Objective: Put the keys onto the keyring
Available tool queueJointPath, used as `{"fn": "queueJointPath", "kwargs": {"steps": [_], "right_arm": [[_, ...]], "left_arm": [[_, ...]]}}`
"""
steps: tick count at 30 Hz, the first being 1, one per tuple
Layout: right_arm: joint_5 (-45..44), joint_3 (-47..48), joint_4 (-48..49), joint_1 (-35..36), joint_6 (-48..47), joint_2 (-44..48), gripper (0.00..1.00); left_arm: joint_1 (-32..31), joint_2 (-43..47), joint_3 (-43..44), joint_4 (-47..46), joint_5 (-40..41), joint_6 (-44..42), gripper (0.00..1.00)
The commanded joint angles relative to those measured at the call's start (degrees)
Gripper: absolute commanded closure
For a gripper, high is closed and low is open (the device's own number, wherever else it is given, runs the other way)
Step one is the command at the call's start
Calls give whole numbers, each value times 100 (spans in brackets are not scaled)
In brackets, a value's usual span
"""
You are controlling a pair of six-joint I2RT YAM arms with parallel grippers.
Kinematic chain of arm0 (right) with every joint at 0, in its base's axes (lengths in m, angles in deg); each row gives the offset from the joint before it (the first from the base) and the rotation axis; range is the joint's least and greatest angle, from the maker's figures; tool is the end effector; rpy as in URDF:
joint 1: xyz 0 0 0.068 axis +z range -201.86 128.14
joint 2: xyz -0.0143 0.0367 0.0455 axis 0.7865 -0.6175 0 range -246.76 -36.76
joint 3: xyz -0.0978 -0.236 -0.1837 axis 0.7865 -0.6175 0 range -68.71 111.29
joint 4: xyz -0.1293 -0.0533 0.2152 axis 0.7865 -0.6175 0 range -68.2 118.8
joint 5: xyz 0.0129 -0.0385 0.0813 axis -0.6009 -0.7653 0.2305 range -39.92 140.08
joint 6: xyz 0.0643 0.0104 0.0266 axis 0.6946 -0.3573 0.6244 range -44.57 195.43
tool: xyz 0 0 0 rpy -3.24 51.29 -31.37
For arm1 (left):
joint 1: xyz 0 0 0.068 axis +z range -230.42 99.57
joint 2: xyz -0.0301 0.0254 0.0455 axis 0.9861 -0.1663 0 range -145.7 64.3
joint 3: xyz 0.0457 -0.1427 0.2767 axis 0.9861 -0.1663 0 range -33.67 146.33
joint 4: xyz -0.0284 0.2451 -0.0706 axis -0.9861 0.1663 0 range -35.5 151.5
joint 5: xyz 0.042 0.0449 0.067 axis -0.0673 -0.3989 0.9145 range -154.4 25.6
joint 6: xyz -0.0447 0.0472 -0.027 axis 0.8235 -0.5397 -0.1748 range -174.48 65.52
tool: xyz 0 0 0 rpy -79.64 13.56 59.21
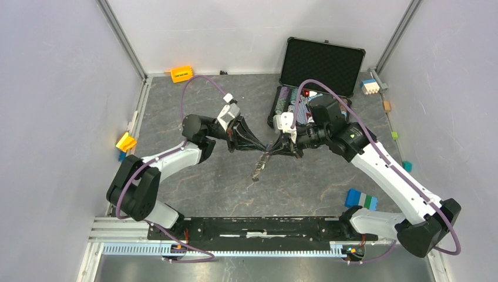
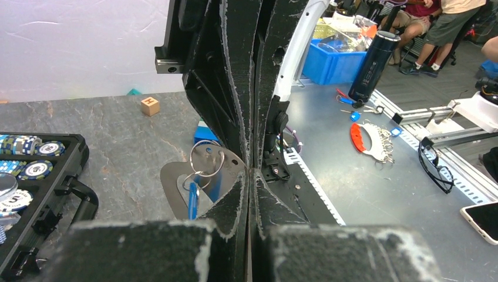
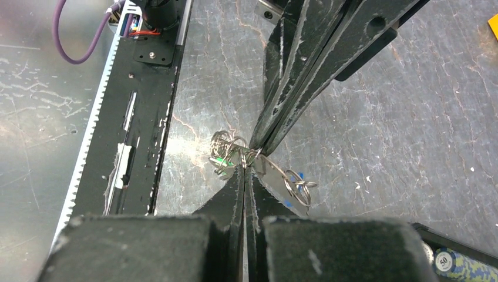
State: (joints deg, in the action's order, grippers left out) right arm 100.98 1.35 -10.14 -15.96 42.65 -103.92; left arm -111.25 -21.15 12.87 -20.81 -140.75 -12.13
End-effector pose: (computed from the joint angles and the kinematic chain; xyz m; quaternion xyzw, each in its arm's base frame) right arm 0.1574 0.1690 0.4036 -0.6149 0.5544 0.3939 0.3991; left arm 0.2208 -0.1970 0.3676 0.5133 0.4081 -0.6420 0.3973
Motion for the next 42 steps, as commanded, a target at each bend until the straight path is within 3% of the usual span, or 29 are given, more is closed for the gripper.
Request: {"fn": "queueJointPath", "kwargs": {"steps": [1,13,42], "right_arm": [[42,88,423,6,352,-28,100],[-369,-104,683,-169,688,-70,100],[-71,-173,914,-489,1117,-166,100]], "left_arm": [[31,192,41,120,200,-375,98],[37,314,-66,204,235,-573,98],[77,463,-172,380,139,-856,98]]}}
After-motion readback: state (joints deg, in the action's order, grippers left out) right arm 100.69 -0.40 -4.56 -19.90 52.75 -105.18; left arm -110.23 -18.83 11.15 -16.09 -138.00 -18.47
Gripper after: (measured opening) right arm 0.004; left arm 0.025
